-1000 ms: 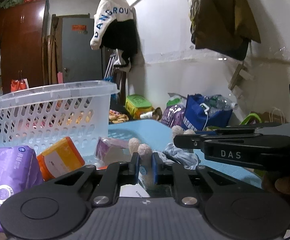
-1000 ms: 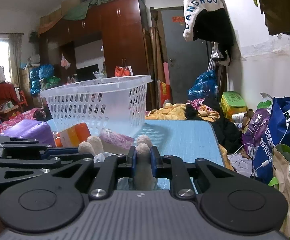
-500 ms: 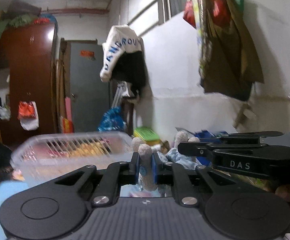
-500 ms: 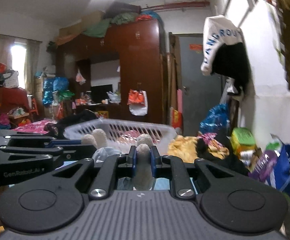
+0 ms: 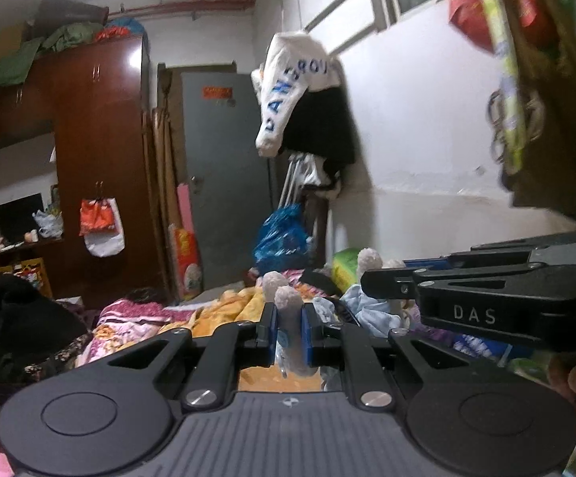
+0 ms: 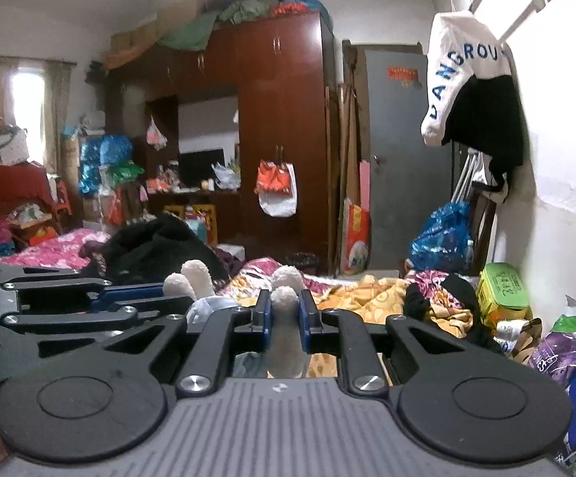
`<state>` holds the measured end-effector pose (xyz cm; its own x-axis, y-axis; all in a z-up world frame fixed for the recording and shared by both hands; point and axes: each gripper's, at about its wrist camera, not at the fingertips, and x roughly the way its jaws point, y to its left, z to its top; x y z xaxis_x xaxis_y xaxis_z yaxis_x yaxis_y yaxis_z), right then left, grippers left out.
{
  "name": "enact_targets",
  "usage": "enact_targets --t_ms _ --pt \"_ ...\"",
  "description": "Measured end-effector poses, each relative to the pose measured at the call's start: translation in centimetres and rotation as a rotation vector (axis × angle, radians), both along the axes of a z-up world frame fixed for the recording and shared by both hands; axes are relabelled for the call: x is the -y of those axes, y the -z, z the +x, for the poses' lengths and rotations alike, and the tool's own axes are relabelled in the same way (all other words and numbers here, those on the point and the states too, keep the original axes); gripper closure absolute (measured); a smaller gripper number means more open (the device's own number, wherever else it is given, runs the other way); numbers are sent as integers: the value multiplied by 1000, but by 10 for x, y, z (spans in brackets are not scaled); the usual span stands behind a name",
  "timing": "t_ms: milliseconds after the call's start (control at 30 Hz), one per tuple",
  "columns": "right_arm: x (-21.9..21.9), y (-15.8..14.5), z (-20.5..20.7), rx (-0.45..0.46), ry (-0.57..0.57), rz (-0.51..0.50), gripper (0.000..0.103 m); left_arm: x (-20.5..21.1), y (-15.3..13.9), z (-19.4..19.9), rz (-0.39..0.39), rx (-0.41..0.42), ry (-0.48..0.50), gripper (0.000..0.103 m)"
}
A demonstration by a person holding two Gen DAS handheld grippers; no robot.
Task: Organize objects
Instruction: 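Carry the gloves with the right gripper into the basket and open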
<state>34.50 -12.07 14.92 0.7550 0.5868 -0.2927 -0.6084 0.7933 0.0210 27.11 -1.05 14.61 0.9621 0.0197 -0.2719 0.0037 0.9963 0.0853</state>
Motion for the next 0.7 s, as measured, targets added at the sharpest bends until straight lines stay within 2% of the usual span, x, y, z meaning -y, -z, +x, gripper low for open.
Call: enact_targets --t_ms 200,400,467,500,533,567,600,633,700 --pt "-23 27 21 -63 9 -62 87 -12 32 41 53 -106 -46 88" --pt "-30 40 32 -133 -1 -85 87 -31 49 50 31 -171 -75 87" --pt "-32 40 34 -167 -6 -111 84 -32 54 53 47 -207 -68 84" --pt "-32 41 33 -184 -3 -122 71 -32 56 53 57 -221 -65 80" --pt "-31 39 34 -186 8 -136 60 -33 57 52 62 -221 -73 67" --pt "-28 37 29 -166 34 -137 42 -35 58 50 55 -213 -86 51" --pt "-23 34 23 -132 60 -127 29 -40 56 47 39 -202 -93 45" --pt "-14 30 17 -107 78 -107 23 -43 53 42 19 -183 -97 40" --pt "6 25 -2 -95 78 -45 2 -49 45 24 -10 -129 -97 39"
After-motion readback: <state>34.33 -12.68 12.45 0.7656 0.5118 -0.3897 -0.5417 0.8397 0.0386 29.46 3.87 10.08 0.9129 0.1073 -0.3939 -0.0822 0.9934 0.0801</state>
